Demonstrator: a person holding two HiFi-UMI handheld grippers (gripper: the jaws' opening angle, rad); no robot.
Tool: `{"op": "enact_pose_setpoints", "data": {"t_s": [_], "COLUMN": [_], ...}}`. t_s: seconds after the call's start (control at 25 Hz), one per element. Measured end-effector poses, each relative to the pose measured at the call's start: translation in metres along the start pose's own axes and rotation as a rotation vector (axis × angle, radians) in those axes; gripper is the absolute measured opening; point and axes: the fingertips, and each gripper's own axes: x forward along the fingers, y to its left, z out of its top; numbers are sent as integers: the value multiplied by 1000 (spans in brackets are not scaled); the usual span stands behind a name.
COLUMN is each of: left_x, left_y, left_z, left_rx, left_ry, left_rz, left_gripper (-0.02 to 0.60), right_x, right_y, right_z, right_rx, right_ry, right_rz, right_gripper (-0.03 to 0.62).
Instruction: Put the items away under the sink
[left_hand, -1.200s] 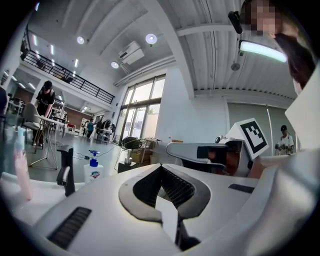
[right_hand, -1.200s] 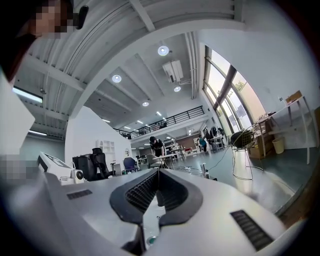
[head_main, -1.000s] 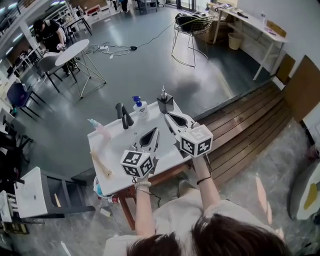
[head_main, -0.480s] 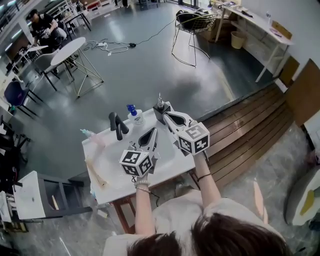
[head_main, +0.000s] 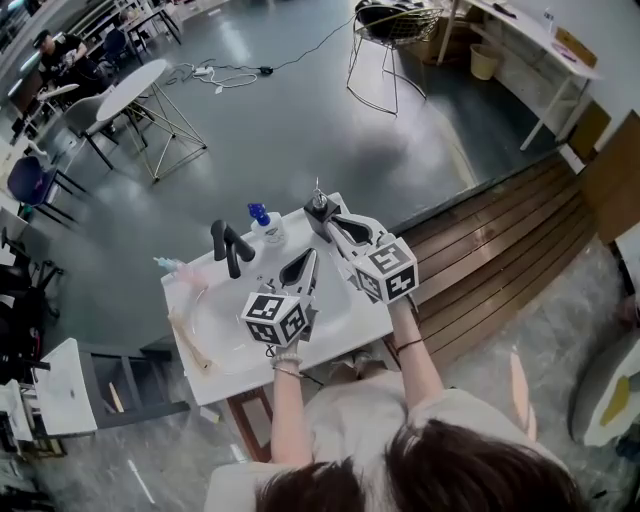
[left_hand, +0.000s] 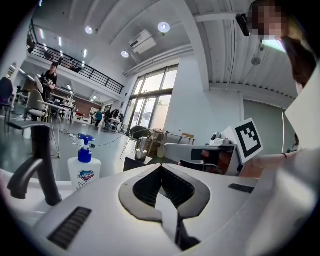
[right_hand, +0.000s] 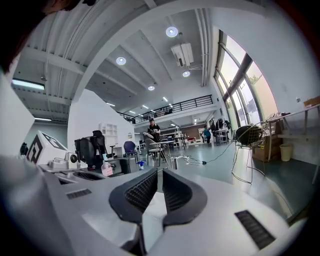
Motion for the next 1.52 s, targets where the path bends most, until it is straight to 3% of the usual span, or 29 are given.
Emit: {"op": "enact_pose_setpoints", "data": {"t_s": [0.16, 0.76, 1.2, 1.52], "left_x": [7, 24, 28, 31], "left_y": [7, 37, 52, 59], "left_z": [-6, -25, -35, -39], "left_rx": [-13, -70, -96, -108], "left_ry": [30, 97, 122, 135], "left_rz": [-8, -12, -8, 4], "left_gripper": [2, 2, 2, 2], "right_x": [8, 43, 67, 80], "right_y": [-8, -34, -43, -39], "right_z": [-11, -49, -68, -76], "right_rx": [53, 19, -1, -24], "right_ry": [17, 113, 149, 159], "right_rz": [-10, -85, -94, -56], "right_gripper": [121, 304, 354, 360]}}
